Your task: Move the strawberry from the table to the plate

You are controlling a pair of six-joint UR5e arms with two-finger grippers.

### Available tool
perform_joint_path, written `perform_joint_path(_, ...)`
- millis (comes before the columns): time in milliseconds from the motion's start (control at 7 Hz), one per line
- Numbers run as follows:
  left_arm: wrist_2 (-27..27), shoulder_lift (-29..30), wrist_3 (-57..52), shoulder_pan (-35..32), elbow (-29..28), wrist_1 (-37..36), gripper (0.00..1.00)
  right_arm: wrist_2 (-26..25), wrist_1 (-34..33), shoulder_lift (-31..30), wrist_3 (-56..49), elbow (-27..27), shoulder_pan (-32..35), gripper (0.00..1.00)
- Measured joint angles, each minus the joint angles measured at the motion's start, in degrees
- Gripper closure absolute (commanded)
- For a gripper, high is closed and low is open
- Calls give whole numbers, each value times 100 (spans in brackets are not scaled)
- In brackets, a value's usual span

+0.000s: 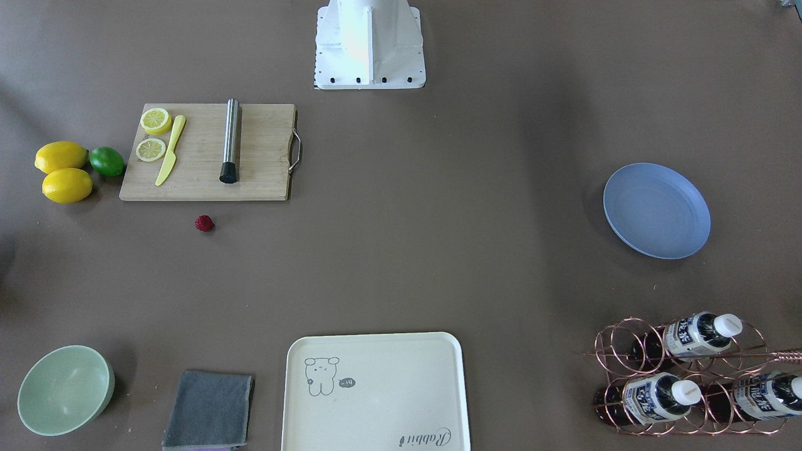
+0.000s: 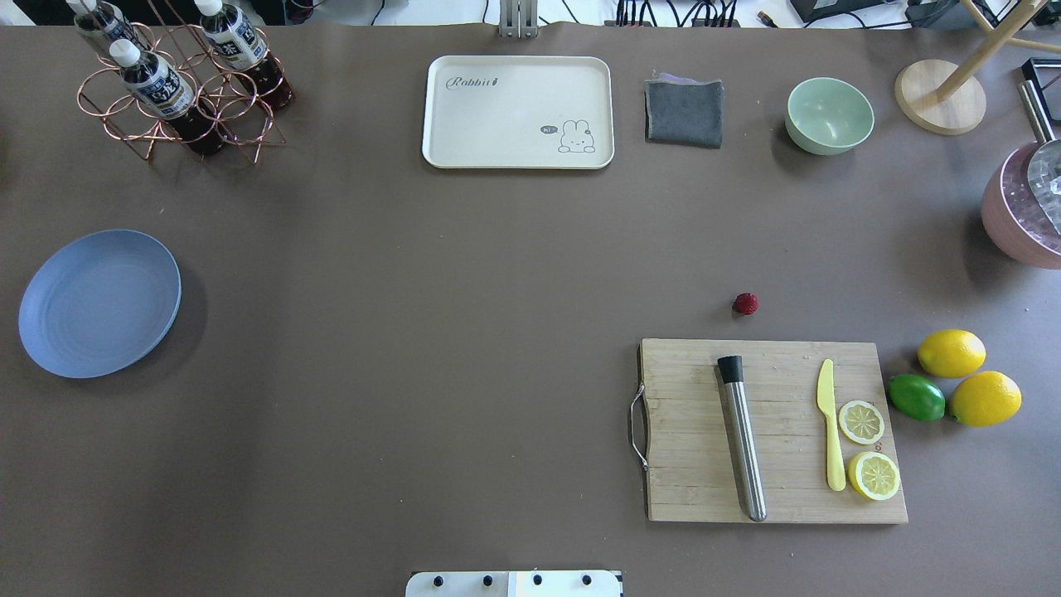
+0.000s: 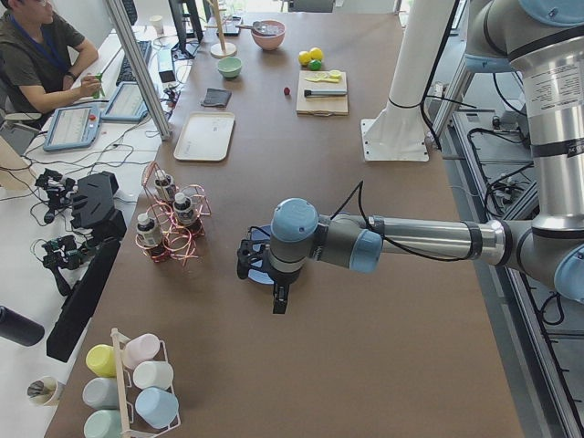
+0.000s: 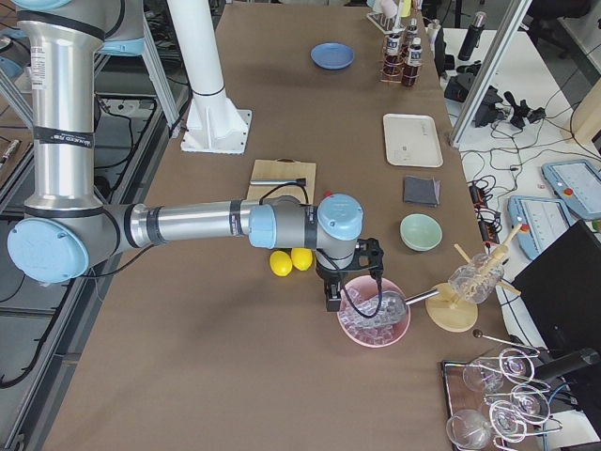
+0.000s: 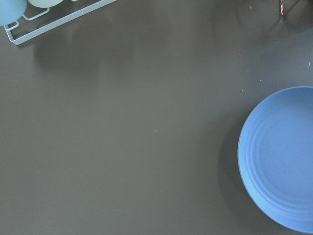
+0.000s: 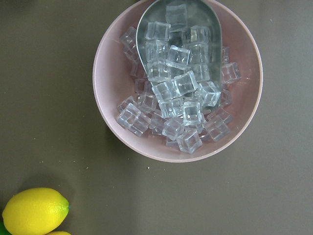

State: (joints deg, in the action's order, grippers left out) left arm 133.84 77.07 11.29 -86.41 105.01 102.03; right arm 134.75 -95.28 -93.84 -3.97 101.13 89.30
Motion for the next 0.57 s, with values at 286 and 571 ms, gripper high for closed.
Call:
perform_joint_path(286, -8, 304, 503, 461, -547, 588, 3, 61, 8, 27, -6, 6, -6, 0)
perform_joint_path(571, -26, 538, 1523, 1030, -1476, 2104, 3, 172, 11, 31, -9, 8, -9, 0)
